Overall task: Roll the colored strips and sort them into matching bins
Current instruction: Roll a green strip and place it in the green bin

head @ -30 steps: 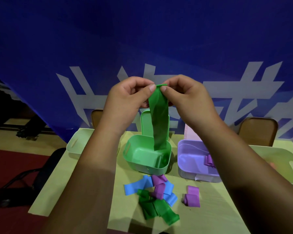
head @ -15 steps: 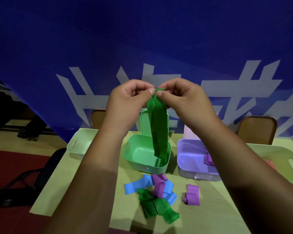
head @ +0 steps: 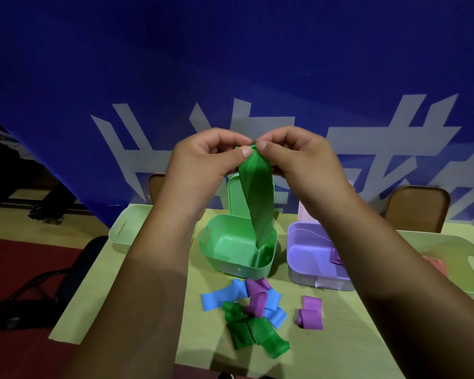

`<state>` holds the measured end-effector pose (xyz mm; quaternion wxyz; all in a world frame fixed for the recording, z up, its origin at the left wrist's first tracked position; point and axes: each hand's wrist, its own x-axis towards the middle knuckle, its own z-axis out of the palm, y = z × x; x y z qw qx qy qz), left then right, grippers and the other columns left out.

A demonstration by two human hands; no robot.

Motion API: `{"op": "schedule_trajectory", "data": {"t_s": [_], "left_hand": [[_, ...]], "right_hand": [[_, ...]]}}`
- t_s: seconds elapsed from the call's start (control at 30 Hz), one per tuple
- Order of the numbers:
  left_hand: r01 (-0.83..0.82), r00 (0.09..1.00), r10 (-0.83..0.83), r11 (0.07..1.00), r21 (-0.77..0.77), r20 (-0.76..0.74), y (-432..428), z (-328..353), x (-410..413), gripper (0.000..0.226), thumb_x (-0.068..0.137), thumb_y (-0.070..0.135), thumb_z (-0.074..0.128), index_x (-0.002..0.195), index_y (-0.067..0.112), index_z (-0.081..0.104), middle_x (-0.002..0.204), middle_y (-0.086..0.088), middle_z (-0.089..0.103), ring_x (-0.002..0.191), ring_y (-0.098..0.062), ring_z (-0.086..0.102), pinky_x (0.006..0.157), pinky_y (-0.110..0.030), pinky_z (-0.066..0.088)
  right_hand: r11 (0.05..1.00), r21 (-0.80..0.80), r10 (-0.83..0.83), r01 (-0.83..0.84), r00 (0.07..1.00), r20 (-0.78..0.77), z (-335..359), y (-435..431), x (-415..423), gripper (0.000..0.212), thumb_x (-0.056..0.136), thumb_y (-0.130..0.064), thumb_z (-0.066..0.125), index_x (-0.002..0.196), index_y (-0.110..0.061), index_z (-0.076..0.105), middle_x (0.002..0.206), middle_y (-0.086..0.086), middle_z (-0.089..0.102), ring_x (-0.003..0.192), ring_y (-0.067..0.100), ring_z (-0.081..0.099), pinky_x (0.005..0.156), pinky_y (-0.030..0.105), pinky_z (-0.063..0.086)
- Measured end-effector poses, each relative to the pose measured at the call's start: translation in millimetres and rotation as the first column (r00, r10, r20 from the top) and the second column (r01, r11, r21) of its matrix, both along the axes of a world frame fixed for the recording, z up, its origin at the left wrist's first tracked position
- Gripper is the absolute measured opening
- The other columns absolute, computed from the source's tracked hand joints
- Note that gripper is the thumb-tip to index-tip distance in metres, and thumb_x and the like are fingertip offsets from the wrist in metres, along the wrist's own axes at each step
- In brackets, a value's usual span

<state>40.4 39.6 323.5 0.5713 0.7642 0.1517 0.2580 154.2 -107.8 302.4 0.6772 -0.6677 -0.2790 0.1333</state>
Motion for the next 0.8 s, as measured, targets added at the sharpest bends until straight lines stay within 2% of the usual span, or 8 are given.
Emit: {"op": "schedule_trajectory", "data": {"t_s": [0.07,0.13,0.27,0.43,0.5,0.6,0.7,0.8], "left_hand": [[-0.006,1.000,0.007,0.999,-0.054,0.008,0.8,-1.3,1.1,0.013,0.093,0.010,0.082,0.104,0.017,0.083,0.095,-0.016,0.077,0.098,-0.038,0.077,0.093,-0.052,0.066],[-0.007,1.000,0.008,0.993,-0.116,0.004,1.9,-3.1,2.4,0.013,0.092,0.008,0.082,0.103,0.016,0.083,0.101,-0.022,0.077,0.102,-0.042,0.076,0.096,-0.055,0.064],[-0.002,1.000,-0.001,0.984,-0.180,-0.015,3.9,-6.9,4.7,0.015,0.091,0.008,0.083,0.101,0.019,0.084,0.105,-0.020,0.079,0.105,-0.041,0.077,0.100,-0.059,0.062],[-0.041,0.999,0.036,0.987,-0.158,-0.031,3.9,-7.4,6.1,0.016,0.090,0.008,0.084,0.100,0.021,0.084,0.097,-0.012,0.080,0.101,-0.036,0.079,0.096,-0.055,0.064],[-0.069,0.998,0.067,0.992,-0.106,-0.021,3.2,-6.7,6.0,0.016,0.090,0.008,0.085,0.099,0.020,0.084,0.091,-0.007,0.079,0.096,-0.032,0.079,0.093,-0.051,0.066],[-0.073,0.997,0.073,0.997,-0.036,0.007,2.0,-4.3,5.0,0.017,0.090,0.006,0.084,0.102,0.019,0.083,0.090,-0.004,0.080,0.092,-0.023,0.079,0.090,-0.044,0.067],[-0.036,0.999,0.038,0.997,-0.075,0.023,1.7,-1.8,2.7,0.025,0.092,0.002,0.081,0.113,0.016,0.080,0.094,-0.006,0.082,0.094,-0.022,0.081,0.092,-0.040,0.066],[-0.005,1.000,0.008,0.992,-0.130,0.028,2.5,-1.1,0.9,0.031,0.094,0.001,0.079,0.122,0.014,0.078,0.097,-0.005,0.082,0.095,-0.022,0.081,0.090,-0.034,0.065]], "right_hand": [[1.000,-0.002,-0.001,0.001,1.000,-0.006,-1.0,1.4,-0.2,0.005,0.095,-0.025,0.077,0.098,-0.024,0.081,0.095,0.013,0.078,0.096,0.041,0.074,0.092,0.062,0.061],[1.000,-0.006,-0.004,0.004,1.000,-0.016,-0.8,2.4,-1.2,0.005,0.096,-0.022,0.076,0.098,-0.024,0.081,0.094,0.012,0.077,0.087,0.031,0.072,0.091,0.059,0.062],[1.000,-0.024,-0.014,0.012,0.999,-0.051,0.4,4.7,-3.5,0.009,0.097,-0.018,0.074,0.097,-0.024,0.080,0.090,0.004,0.077,0.083,0.019,0.069,0.087,0.049,0.063],[0.999,-0.038,-0.037,0.034,0.996,-0.079,-0.4,8.9,-5.7,0.011,0.095,-0.015,0.073,0.096,-0.024,0.080,0.083,0.003,0.074,0.076,0.018,0.064,0.077,0.041,0.058],[0.999,-0.034,-0.025,0.022,0.995,-0.099,0.4,9.4,-7.8,0.011,0.095,-0.014,0.072,0.097,-0.022,0.080,0.085,0.009,0.073,0.077,0.018,0.063,0.078,0.042,0.057],[0.999,-0.035,-0.015,0.012,0.997,-0.082,2.1,8.5,-9.9,0.007,0.097,-0.027,0.077,0.099,-0.021,0.079,0.094,0.015,0.075,0.079,0.020,0.064,0.079,0.041,0.057],[0.999,-0.044,-0.020,0.018,0.999,-0.045,1.0,7.6,-8.3,0.012,0.098,-0.035,0.078,0.099,-0.023,0.079,0.090,0.009,0.076,0.080,0.020,0.066,0.080,0.044,0.060],[1.000,-0.025,-0.008,0.007,0.998,-0.065,3.0,8.5,-7.8,0.007,0.097,-0.028,0.079,0.102,-0.024,0.079,0.093,0.011,0.076,0.083,0.022,0.068,0.084,0.049,0.063]]}}
